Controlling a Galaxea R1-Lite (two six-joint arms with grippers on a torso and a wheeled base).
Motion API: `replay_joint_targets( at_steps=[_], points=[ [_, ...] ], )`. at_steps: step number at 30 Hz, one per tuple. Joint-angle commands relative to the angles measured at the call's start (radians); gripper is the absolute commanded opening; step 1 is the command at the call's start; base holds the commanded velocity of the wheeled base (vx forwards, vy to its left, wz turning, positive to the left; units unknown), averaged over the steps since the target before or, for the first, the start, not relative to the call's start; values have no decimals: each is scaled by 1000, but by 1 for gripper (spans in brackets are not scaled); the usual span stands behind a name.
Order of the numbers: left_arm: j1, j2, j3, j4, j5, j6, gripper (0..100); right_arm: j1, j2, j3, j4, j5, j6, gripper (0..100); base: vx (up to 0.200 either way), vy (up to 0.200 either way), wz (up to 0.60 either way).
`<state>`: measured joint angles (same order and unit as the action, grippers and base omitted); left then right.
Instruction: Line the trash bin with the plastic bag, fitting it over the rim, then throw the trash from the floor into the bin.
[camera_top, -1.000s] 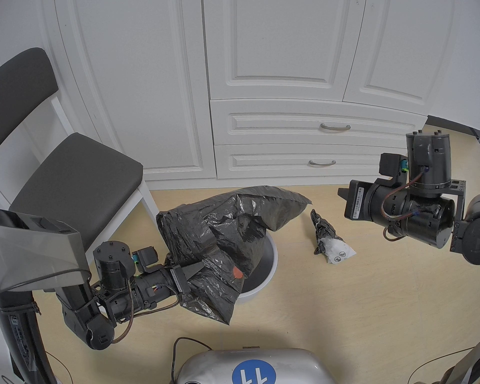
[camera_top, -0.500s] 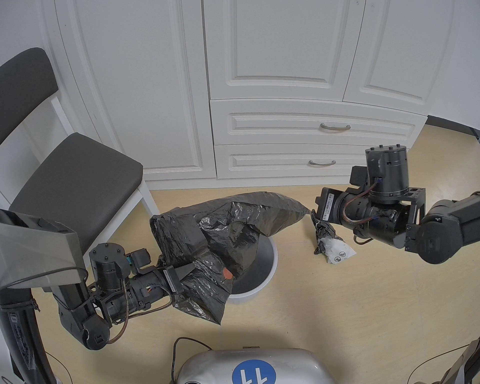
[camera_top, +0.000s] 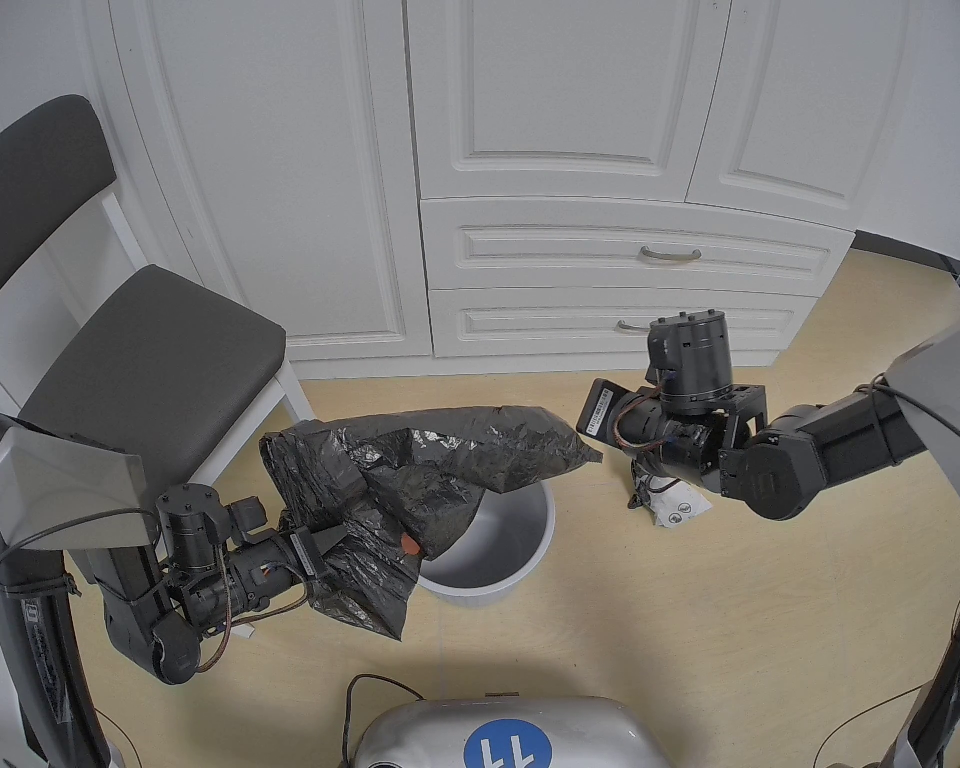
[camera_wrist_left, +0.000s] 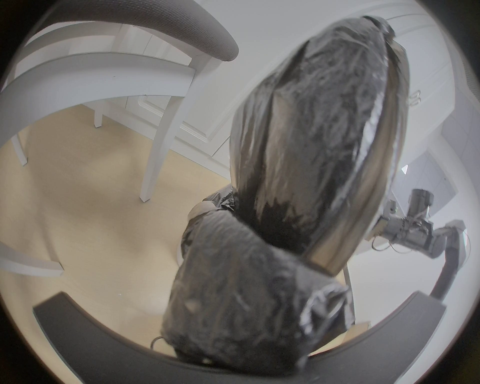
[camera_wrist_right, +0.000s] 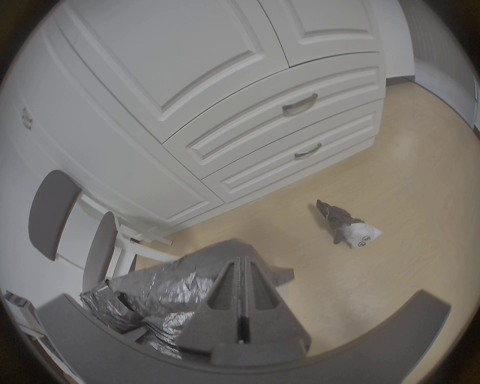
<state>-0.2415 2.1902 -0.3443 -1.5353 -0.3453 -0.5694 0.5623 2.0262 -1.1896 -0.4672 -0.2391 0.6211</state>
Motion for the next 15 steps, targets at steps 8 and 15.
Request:
replay_joint_targets(
  at_steps=[8,15],
  points=[
    [59,3,21,0,-40,71,0,31,149,-77,-14,1,94,0,0,0,0],
    [62,0,18,0,-40,71,0,77,240,-102,-41,1,137,0,0,0,0]
  ],
)
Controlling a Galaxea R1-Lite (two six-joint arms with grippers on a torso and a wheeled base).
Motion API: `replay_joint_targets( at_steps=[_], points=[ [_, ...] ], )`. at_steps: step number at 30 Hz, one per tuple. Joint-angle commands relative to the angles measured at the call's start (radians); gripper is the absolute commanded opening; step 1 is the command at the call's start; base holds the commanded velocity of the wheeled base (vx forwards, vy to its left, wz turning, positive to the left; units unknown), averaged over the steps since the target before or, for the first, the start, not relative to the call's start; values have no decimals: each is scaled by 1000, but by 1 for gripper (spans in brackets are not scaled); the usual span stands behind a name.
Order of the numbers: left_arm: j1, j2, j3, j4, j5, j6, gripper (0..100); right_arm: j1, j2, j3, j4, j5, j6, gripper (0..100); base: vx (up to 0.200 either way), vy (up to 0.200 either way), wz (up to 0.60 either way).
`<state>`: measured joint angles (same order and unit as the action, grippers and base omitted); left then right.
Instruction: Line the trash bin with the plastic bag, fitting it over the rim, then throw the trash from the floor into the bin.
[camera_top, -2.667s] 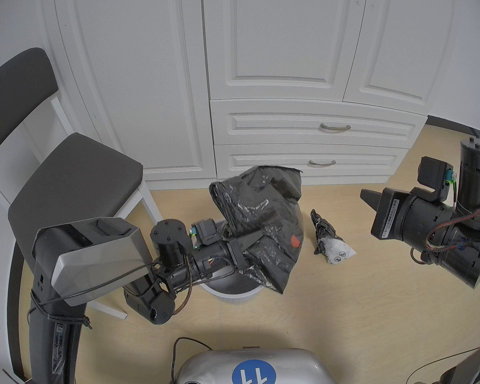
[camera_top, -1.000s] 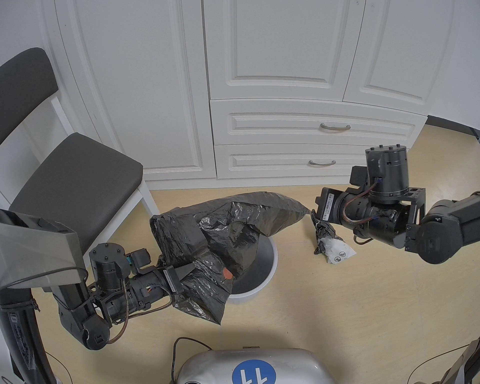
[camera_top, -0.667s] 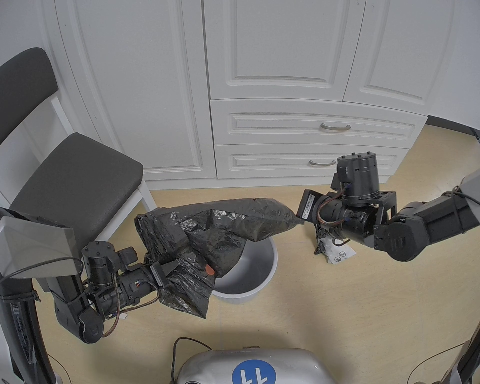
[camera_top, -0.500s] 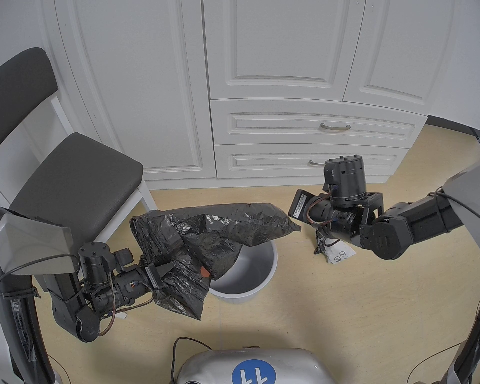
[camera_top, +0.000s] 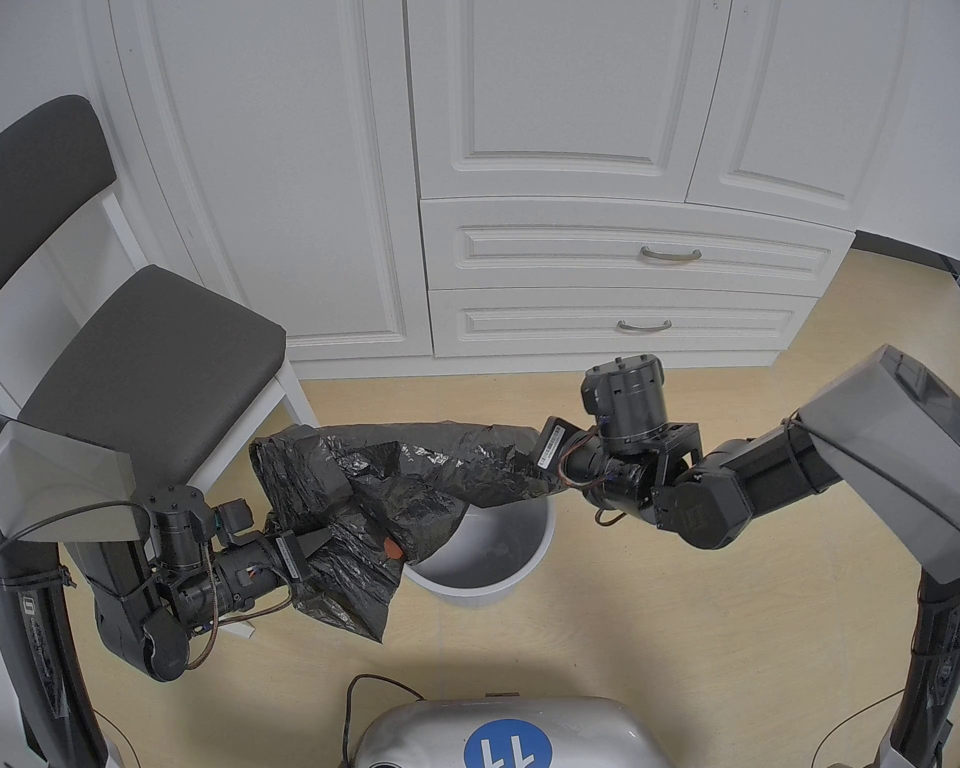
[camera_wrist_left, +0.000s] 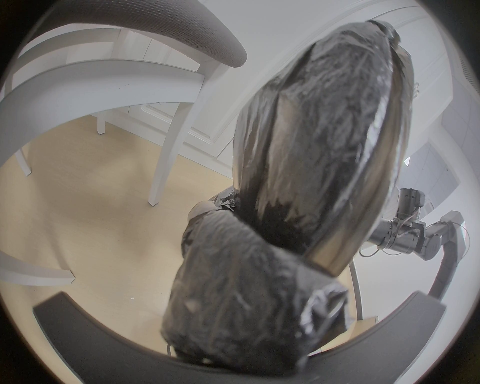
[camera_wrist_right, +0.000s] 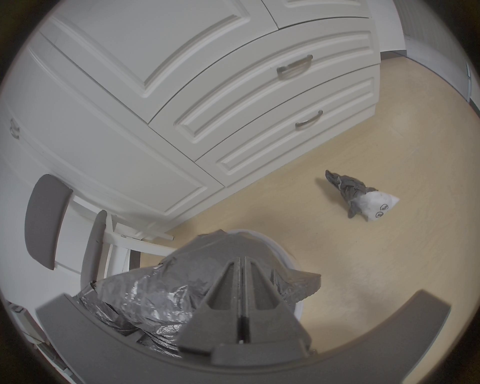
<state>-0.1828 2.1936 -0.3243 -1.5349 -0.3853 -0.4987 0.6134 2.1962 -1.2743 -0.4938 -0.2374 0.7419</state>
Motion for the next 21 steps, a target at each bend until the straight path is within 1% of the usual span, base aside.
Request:
replay_joint_targets(
  at_steps=[1,4,7,11,12,15,16,19,21],
  points=[
    [6,-5,-2,-1,0,0,0,32,86,-22,-20,0,24,0,0,0,0],
    [9,-6,-2,-1,0,0,0,45,125,-36,-38,-2,36,0,0,0,0],
    [8,-8,-4,-1,0,0,0,75,180,-48,-65,-2,62,0,0,0,0],
    [8,-15,-4,-1,0,-1,0,94,203,-51,-66,-2,68,0,0,0,0],
    [0,-34,-2,-1,0,-7,0,115,241,-80,-66,-6,82,0,0,0,0],
    [-9,-41,1,-1,0,-7,0,120,270,-112,-66,-17,94,0,0,0,0],
    [-29,-51,2,-1,2,-12,0,121,301,-145,-63,-34,99,0,0,0,0],
    [-47,-55,5,-1,8,-15,0,121,332,-171,-63,-48,99,0,0,0,0],
    [-78,-57,7,-1,11,-15,0,111,364,-214,-54,-63,97,0,0,0,0]
  ],
)
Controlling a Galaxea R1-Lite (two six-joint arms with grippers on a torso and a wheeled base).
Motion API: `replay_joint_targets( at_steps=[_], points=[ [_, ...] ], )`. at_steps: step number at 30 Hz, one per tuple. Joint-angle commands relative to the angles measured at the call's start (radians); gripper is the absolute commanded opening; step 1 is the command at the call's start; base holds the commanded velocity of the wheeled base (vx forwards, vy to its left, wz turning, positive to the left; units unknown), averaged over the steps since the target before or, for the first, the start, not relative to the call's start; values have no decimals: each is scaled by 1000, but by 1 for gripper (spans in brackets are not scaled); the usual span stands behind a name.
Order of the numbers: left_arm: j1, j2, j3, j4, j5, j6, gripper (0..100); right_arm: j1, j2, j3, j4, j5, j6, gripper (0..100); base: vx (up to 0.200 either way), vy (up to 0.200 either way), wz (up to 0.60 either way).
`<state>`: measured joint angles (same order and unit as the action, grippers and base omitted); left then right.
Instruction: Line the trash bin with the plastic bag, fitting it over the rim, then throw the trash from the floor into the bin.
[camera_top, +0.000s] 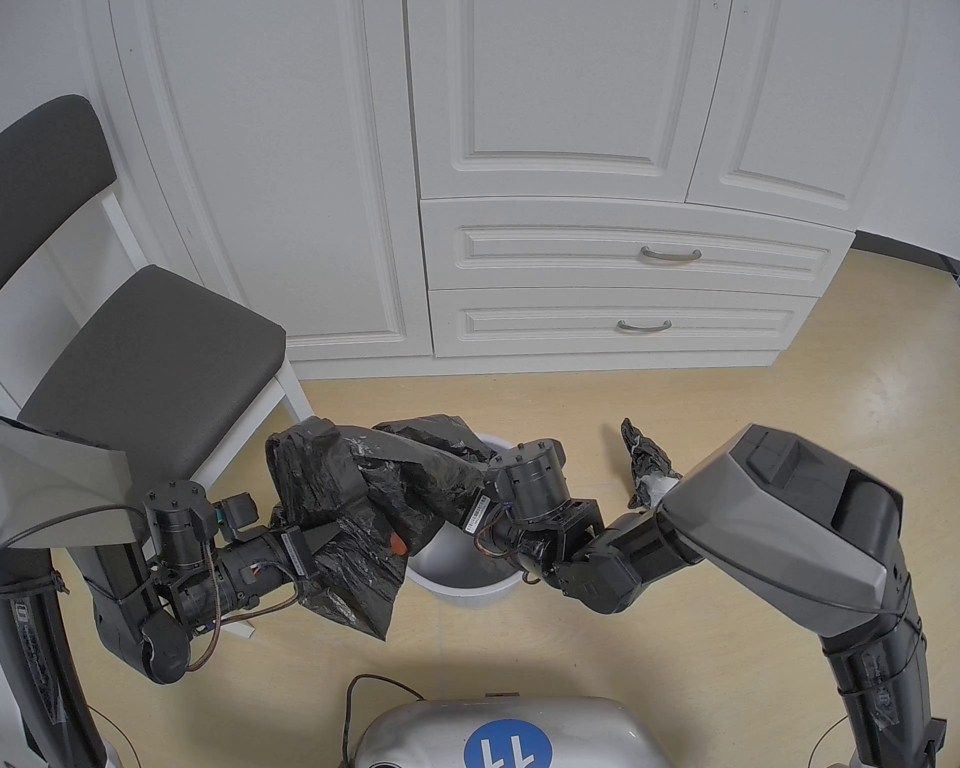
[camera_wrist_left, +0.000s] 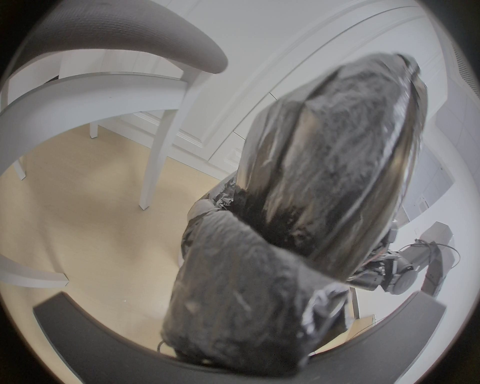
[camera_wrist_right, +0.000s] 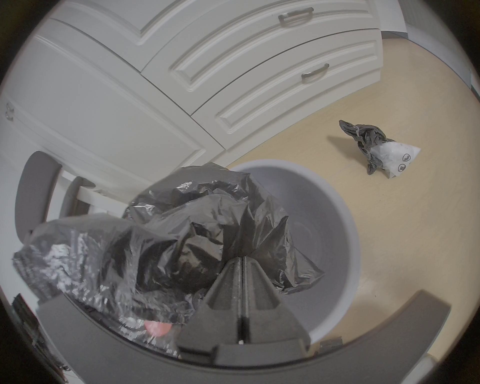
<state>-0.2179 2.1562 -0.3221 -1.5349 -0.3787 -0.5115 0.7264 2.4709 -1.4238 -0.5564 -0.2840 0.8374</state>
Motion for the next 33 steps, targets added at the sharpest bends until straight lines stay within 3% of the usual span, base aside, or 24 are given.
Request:
replay_joint_targets(
  at_steps=[1,11,21,26,33],
  points=[
    [-48,-21,6,-1,6,-2,0,-4,94,-72,12,-18,2,0,0,0,0],
    [-126,-70,35,-1,6,-4,0,-10,122,-104,75,-23,0,0,0,0,0],
    [-216,-47,-91,32,6,-67,0,-31,72,-58,75,-63,-1,0,0,0,0],
    [-259,-65,-170,185,9,-71,0,-44,23,-18,75,-63,-6,0,0,0,0],
    [-285,-251,-244,556,37,-111,0,-41,0,6,87,-63,-29,0,0,0,0]
  ],
)
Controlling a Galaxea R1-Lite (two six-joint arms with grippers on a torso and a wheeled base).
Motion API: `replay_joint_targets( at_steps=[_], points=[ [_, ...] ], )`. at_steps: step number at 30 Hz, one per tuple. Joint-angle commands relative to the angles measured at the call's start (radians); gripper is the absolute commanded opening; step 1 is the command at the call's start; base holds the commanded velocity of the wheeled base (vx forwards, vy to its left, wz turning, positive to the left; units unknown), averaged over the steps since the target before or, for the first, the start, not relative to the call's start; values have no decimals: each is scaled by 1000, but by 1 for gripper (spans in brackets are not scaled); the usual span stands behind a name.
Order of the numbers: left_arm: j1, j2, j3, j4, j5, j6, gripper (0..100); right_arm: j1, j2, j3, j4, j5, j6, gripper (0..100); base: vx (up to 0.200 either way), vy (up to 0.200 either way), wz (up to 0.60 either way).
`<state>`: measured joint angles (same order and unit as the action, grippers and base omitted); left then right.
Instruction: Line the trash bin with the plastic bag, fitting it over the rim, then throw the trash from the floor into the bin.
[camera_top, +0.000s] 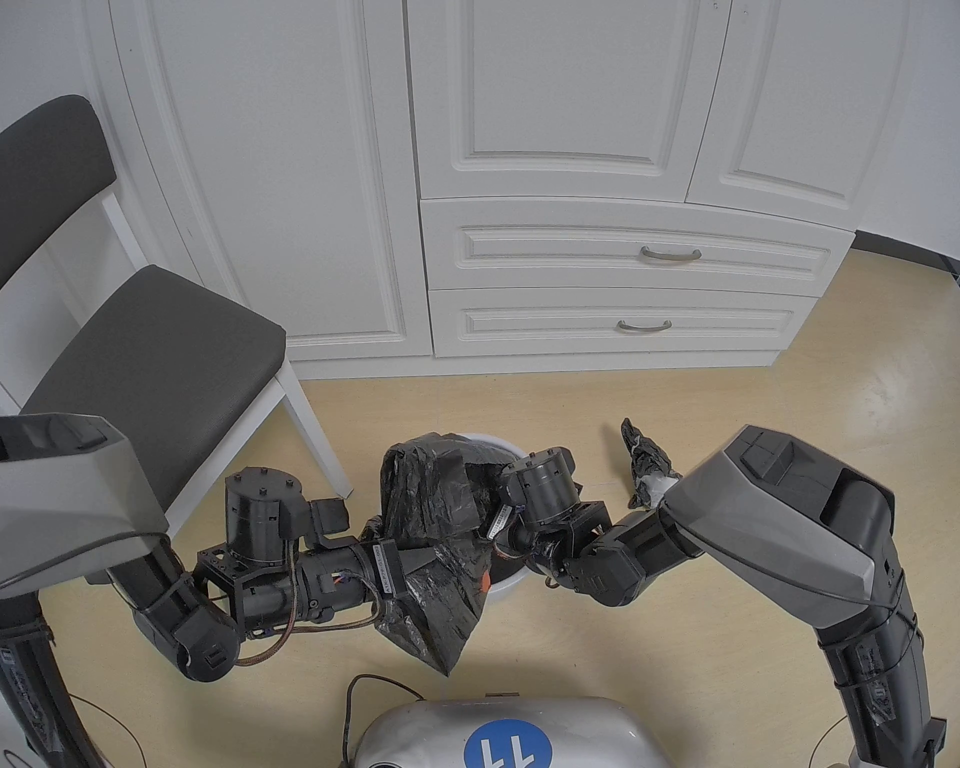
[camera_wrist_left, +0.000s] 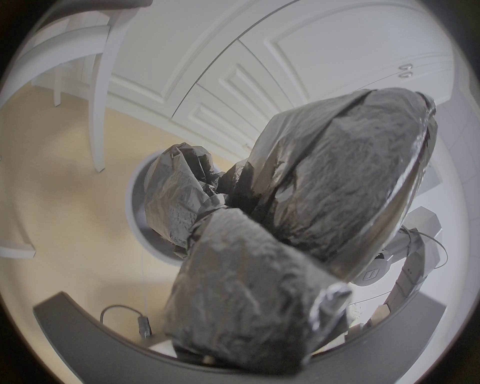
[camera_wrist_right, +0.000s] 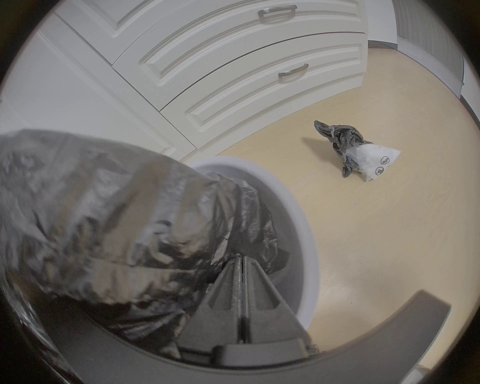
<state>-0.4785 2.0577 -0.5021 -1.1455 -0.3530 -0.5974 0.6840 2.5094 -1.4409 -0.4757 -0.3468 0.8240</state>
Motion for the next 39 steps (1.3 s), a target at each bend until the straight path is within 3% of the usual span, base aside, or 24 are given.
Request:
replay_joint_targets(
  at_steps=[1,4,9,14,25,39],
  points=[
    [-25,-162,-69,188,11,-27,0,2,-38,23,6,0,-17,0,0,0,0],
    [-25,-212,-116,331,11,-31,0,8,-50,39,16,0,-22,0,0,0,0],
    [-25,-258,-145,420,8,-42,0,8,-90,50,54,2,-26,0,0,0,0],
    [-23,-252,-159,431,5,-42,0,-3,-127,51,83,2,-37,0,0,0,0],
    [-12,6,-363,423,11,-81,0,-64,-195,50,157,11,-77,0,0,0,0],
    [6,90,-391,420,12,-78,0,-98,-244,46,207,12,-95,0,0,0,0]
  ],
)
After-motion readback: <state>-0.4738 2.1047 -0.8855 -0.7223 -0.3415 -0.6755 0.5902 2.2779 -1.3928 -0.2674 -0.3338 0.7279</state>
